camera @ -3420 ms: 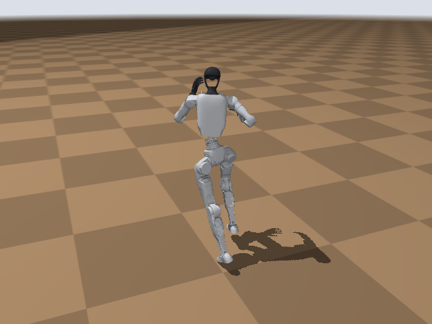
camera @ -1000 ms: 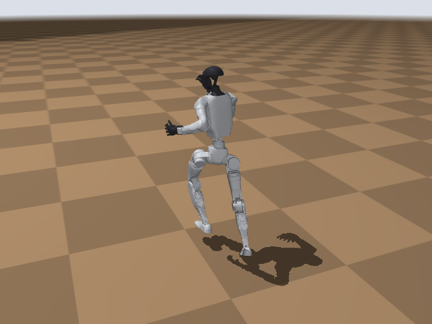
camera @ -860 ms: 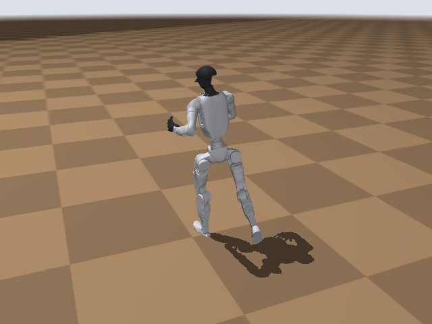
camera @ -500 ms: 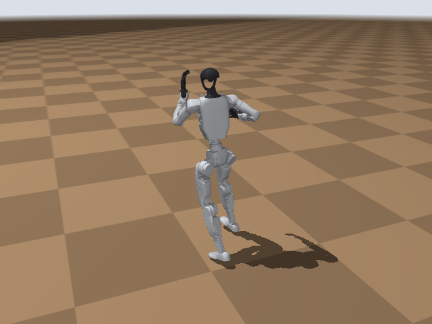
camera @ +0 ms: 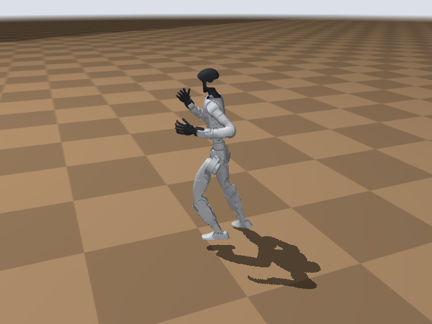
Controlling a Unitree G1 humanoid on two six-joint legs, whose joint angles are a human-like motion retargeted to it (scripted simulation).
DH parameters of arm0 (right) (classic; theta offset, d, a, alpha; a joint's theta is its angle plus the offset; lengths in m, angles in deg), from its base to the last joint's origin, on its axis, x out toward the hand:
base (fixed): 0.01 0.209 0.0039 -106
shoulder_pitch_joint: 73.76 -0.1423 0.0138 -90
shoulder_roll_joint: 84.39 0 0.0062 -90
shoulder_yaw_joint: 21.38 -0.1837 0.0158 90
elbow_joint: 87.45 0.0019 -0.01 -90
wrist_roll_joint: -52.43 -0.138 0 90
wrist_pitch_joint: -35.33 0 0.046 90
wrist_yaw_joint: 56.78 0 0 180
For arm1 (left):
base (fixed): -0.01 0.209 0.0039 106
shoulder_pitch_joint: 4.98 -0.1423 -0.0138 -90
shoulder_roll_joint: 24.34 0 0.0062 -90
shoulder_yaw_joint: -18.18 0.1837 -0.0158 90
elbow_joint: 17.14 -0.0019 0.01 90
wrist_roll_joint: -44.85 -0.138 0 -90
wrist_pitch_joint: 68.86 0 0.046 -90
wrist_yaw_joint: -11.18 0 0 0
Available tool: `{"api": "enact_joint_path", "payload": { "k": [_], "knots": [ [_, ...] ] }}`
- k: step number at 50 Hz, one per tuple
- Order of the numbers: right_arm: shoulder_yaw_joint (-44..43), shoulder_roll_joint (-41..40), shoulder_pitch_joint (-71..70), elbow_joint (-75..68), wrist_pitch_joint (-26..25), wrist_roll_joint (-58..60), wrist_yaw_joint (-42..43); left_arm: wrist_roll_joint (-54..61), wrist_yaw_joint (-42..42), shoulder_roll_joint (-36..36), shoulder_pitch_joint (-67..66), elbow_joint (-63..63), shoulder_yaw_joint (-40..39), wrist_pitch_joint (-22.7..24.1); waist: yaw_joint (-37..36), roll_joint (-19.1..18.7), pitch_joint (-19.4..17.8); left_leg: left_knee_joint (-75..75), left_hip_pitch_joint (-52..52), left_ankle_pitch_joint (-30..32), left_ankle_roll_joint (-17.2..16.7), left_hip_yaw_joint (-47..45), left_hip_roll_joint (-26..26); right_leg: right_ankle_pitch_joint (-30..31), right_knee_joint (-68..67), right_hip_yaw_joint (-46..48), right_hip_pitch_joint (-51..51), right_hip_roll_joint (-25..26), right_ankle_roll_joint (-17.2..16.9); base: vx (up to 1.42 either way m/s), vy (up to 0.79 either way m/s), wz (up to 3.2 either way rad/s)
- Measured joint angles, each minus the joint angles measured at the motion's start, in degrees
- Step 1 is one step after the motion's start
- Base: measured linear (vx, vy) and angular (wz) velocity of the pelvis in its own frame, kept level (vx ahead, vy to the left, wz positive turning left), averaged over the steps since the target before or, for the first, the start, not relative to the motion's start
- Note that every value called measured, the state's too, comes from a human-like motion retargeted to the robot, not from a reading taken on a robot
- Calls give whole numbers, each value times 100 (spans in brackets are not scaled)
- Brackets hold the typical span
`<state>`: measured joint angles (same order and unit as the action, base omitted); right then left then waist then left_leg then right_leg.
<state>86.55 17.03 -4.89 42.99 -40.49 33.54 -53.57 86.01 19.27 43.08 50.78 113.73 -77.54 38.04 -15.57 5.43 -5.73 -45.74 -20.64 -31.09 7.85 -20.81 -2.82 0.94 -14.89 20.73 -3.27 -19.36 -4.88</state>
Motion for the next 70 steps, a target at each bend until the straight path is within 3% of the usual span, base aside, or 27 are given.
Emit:
{"api": "enact_joint_path", "payload": {
  "k": [3, 5, 7, 10, 12, 13, 15, 18, 22, 27, 30, 32, 35, 39, 42, 46, 48, 50, 52, 54, 57, 60, 62, 63, 65, 67, 70],
  "knots": [
    [97, -221, 244, 536, 91, 51, -206, -226, -256, 374, 51, 210, -232, -77, 257, -354, 175, 2495, 988, 615, -481, -1165, 37, 473, -543, -1282, -253, 932, -175, 57, 13, 331],
    [70, -297, 339, 819, 130, -42, -286, -424, -219, 687, 322, 223, -223, -166, 500, -719, 188, 3209, 1351, 1231, -582, -2062, -146, 229, -1797, -1344, -46, 1516, -87, 49, 3, 322],
    [29, -334, 354, 925, 160, -132, -234, -587, 202, 932, 853, 112, -86, -111, 712, -925, 128, 3502, 1454, 1287, -552, -2628, -160, -416, -3753, -705, 566, 1367, 212, 37, 0, 298],
    [70, -372, 352, 779, 142, -230, -121, -255, 387, 1403, 1944, -470, 514, -190, 1102, -1006, -149, 3241, 1236, -256, 29, -1727, 35, -1783, -6784, -582, 1596, 928, 402, 24, -7, 296],
    [103, -628, 531, 430, 135, 74, 115, 403, 1045, 1997, 3008, -1021, 1339, 73, 1293, -968, -582, 2133, 871, -1277, 571, -828, 10, -2600, -8419, -1090, 2215, 1098, 384, 20, -22, 287],
    [-86, -716, 718, 247, 201, 383, 244, -477, 1293, 1979, 3640, -1435, 1540, 68, 1343, -1064, -854, 1082, 538, -1737, 679, -584, -302, -2931, -9082, -1232, 2449, 1337, 482, 20, -29, 283],
    [-478, -1153, 1006, -192, 190, 849, 581, -321, 1669, 2183, 5018, -1583, 1973, 315, 1381, -1009, -1460, 505, 456, -1891, 715, -41, -232, -3303, -10077, -1589, 3047, 1539, 540, 17, -22, 296],
    [-1403, -1247, 1706, -315, 345, 220, 529, -772, 1217, 2069, 6642, -1176, 1588, 72, 1834, -1062, -1846, 289, 486, -1891, 715, 787, 348, -3762, -10686, -2171, 3842, 1622, 433, 28, 7, 335],
    [-2079, -337, 3094, -85, 550, -928, 176, -1561, 1463, 1732, 7934, -393, 955, 278, 2553, -1590, -1752, 994, 1161, -1446, 107, 1724, 344, -3851, -9416, -2071, 4392, 1839, 764, 53, 12, 259],
    [-2825, 565, 4525, 156, 550, -1291, -205, -1763, 1474, 878, 8608, -57, 605, 400, 3553, -2043, -1298, 2952, 2237, 1019, -798, 2707, 154, -3225, -4970, -1297, 3652, 1801, 723, 70, 4, 281],
    [-3028, 627, 5143, 65, 330, -1229, -326, -1360, 1400, 658, 8239, -102, 726, 455, 3791, -1860, -921, 2858, 2408, 2148, -966, 2018, 365, -2811, -1592, -1006, 2593, 1472, 312, 75, -11, 267],
    [-2982, 495, 5219, -167, 141, -814, -299, -1121, 1134, 642, 7732, -142, 945, 421, 3660, -1349, -790, 1218, 2075, 1708, -582, 1119, 545, -2598, -117, -1019, 1979, 1027, -85, 70, -23, 216],
    [-2794, 421, 4808, -722, -58, -238, -119, -872, 661, 687, 6862, -402, 1439, 259, 3193, -788, -806, -2710, 694, 427, 183, 704, 501, -2291, 457, -898, 1575, 501, -312, 56, -25, 170],
    [-2169, 815, 3361, -1697, -24, -319, 420, -1269, 767, 561, 5092, -1380, 1761, -58, 2463, -725, -1330, -7055, -1462, -575, 163, 1132, 800, -3210, -1264, -560, 1584, 142, -38, 46, -18, 136],
    [-1505, 1014, 1373, -2061, 67, 14, 861, -1210, 752, 598, 3039, -1951, 1246, -28, 1900, -470, -1442, -8825, -3094, -1038, 173, 820, 684, -4007, -2897, -678, 2118, -205, -14, 53, -24, 29],
    [-1220, 524, -1127, -1799, 94, 515, 1073, -257, 354, 332, 296, -1573, -8, 91, 584, 202, -1024, -8532, -4567, -925, 164, 471, 189, -3634, -2211, -1061, 1930, -203, -43, 75, -10, -90],
    [-1151, 233, -1657, -1674, -2, 921, 1430, 311, 154, 221, -720, -1355, -299, 69, -166, 579, -830, -7587, -4423, -854, 359, 160, -397, -2716, -1279, -1304, 1473, -230, 59, 98, 12, -123],
    [-1055, -55, -1778, -1573, 43, 824, 1745, 527, -82, 144, -1413, -1180, -396, 56, -737, 944, -597, -6337, -3986, -715, 500, -295, -876, -1339, -209, -1449, 960, -346, 68, 101, 29, -93],
    [-1024, -131, -1723, -1494, 86, 761, 1718, 449, -311, 106, -1748, -1058, -317, 14, -982, 1171, -265, -4824, -3457, -376, 423, -652, -1010, -128, 448, -1531, 633, -452, -162, 99, 41, -47],
    [-997, -24, -1605, -1385, 43, 939, 1583, 342, -416, 74, -1775, -973, -210, -81, -999, 1173, 90, -3066, -2821, 148, 270, -808, -998, 290, 453, -1628, 483, -386, -260, 97, 45, -22],
    [-802, 108, -1262, -1095, 66, 903, 1459, 66, -243, 139, -1168, -968, 26, -250, -734, 658, 266, 0, -1345, 1250, -29, -854, -952, -144, -899, -1787, 414, 89, 24, 97, 49, -3],
    [-660, 217, -592, -855, 207, 527, 1348, -325, 41, 173, -340, -972, 241, -355, -263, -152, 159, 2710, 453, 2561, -546, -816, -1033, -1077, -3625, -2007, 627, 868, 381, 99, 51, 17],
    [-696, 417, 18, -739, 214, 309, 1069, -621, 198, 134, 368, -987, 450, -368, 123, -435, 72, 3378, 1208, 2072, -795, -658, -970, -1778, -5812, -2157, 1142, 1222, 450, 90, 47, 50],
    [-715, 515, 377, -720, 224, 160, 904, -695, 282, 130, 830, -1042, 621, -357, 339, -481, 18, 3467, 1451, 1398, -796, -543, -874, -2141, -6917, -2212, 1474, 1323, 418, 80, 43, 85],
    [-723, 653, 1227, -929, 318, -65, 777, -825, 554, 178, 2121, -1323, 1116, -279, 823, -480, -186, 3243, 1633, 31, -450, -205, -661, -2893, -9011, -2190, 2201, 1395, 387, 71, 37, 128],
    [-869, 654, 2258, -1646, 417, 59, 945, -1190, 920, 277, 3941, -1719, 1615, -195, 1365, -494, -507, 2119, 1256, -962, 238, 275, -596, -3566, -10590, -1921, 3007, 1385, 516, 66, 28, 183],
    [-1496, 482, 3837, -2575, 460, 296, 788, -1575, 1121, 502, 6541, -1761, 1699, -95, 2229, -794, -896, 1038, 959, -1506, 318, 812, -692, -4086, -11466, -1322, 4291, 1512, 559, 80, 20, 179]
  ]
}}
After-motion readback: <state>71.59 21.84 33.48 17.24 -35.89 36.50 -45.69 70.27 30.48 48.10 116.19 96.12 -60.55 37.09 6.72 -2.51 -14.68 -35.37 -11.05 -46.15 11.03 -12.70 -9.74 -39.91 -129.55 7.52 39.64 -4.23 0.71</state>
